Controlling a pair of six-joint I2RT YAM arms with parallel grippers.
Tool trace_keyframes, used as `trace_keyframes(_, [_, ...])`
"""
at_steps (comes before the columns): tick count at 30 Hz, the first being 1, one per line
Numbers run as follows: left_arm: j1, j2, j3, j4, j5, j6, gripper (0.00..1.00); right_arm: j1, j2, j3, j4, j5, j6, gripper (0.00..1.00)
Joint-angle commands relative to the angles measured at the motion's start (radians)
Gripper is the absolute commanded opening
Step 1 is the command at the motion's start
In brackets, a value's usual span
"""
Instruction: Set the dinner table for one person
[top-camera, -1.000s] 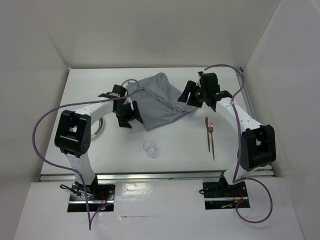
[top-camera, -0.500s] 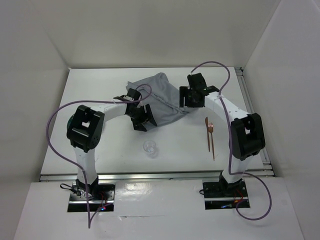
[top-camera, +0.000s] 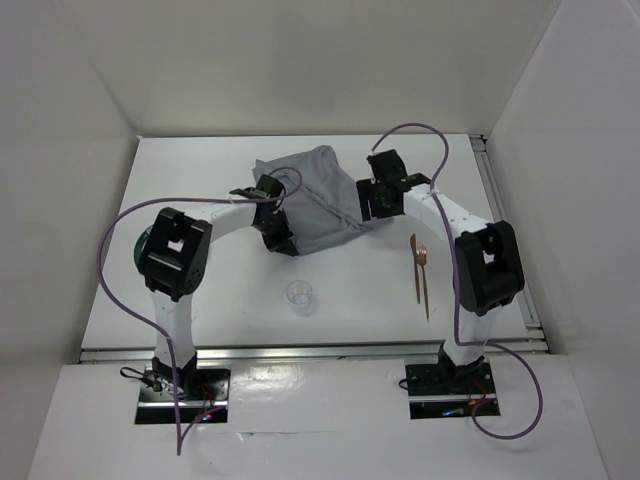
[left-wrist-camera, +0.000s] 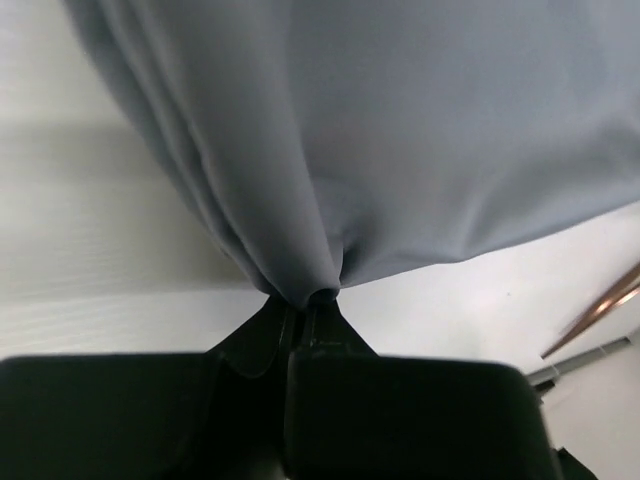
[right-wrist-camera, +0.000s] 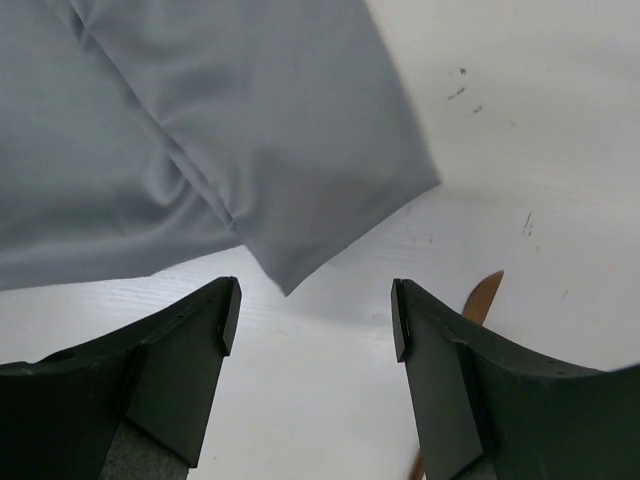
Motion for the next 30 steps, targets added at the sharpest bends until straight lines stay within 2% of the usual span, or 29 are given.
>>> trace_keyframes(1, [0.047, -0.031, 0.025, -0.088, -0.133, 0.065, 0.0, 0.055, 0.011, 0.025, 0.077, 0.073, -0.128, 0.73])
trace_keyframes(5, [0.101, -0.044, 0.065, -0.117, -0.143, 0.143, 0.0, 0.112, -0.003, -0.051, 0.15, 0.07, -0.289, 0.75])
trace_keyframes(8, [0.13, -0.044, 0.099, -0.131, -0.143, 0.186, 0.0, 0.162, -0.063, -0.16, 0.256, 0.082, -0.363, 0.79])
trace_keyframes(12, [0.167, 0.007, 0.173, -0.163, -0.124, 0.223, 0.0, 0.217, -0.117, -0.298, 0.394, 0.091, -0.406, 0.81])
trace_keyframes(20, [0.167, 0.075, 0.208, -0.173, -0.106, 0.236, 0.0, 0.314, -0.101, -0.327, 0.517, 0.122, -0.464, 0.79])
trace_keyframes(24, [0.167, 0.075, 0.199, -0.164, -0.097, 0.236, 0.0, 0.334, -0.035, -0.291, 0.526, 0.131, -0.483, 0.76])
trace_keyframes(30, [0.185, 0.075, 0.199, -0.164, -0.087, 0.236, 0.0, 0.334, 0.028, -0.245, 0.549, 0.131, -0.501, 0.59])
